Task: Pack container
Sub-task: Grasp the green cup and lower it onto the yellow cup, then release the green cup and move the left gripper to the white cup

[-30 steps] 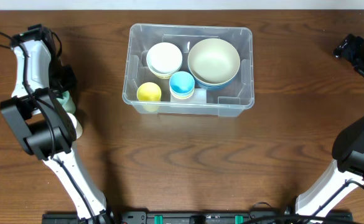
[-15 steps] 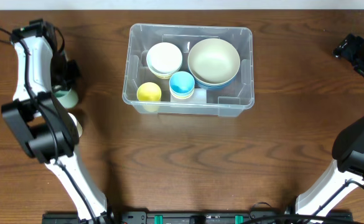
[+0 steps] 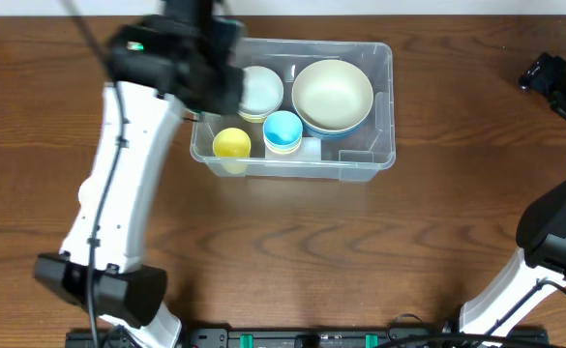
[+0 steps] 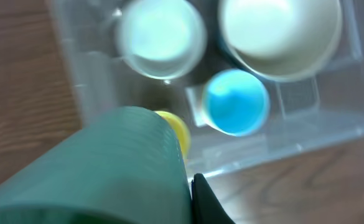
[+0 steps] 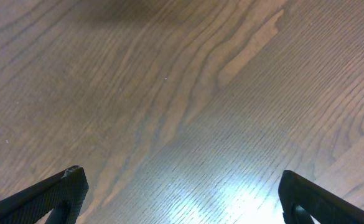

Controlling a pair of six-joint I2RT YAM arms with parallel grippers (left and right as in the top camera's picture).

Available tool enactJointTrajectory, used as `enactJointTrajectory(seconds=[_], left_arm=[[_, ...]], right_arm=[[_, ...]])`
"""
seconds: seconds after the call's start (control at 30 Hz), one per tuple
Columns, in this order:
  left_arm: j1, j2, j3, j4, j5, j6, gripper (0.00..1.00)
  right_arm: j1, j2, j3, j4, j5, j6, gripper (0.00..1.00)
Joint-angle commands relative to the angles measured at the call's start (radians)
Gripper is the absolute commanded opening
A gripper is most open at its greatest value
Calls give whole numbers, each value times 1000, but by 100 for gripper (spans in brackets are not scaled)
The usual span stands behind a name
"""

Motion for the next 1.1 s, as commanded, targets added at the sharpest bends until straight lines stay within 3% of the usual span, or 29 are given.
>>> enactJointTrajectory(seconds=[0.0,0.77,0.83,1.07], left_arm=[[-51,40,-39,-8,-80,53,6],[-53,282,-97,-12,-108,60,7],[-48,282,-96,-17,-109,60,22],[-33,281,-96,-59,-109,56,45]], right_arm=[[7,-15,3,1,7,18,99],[7,-15,3,1,7,18,99],[7,-15,3,1,7,18,99],[7,-15,3,1,7,18,99]])
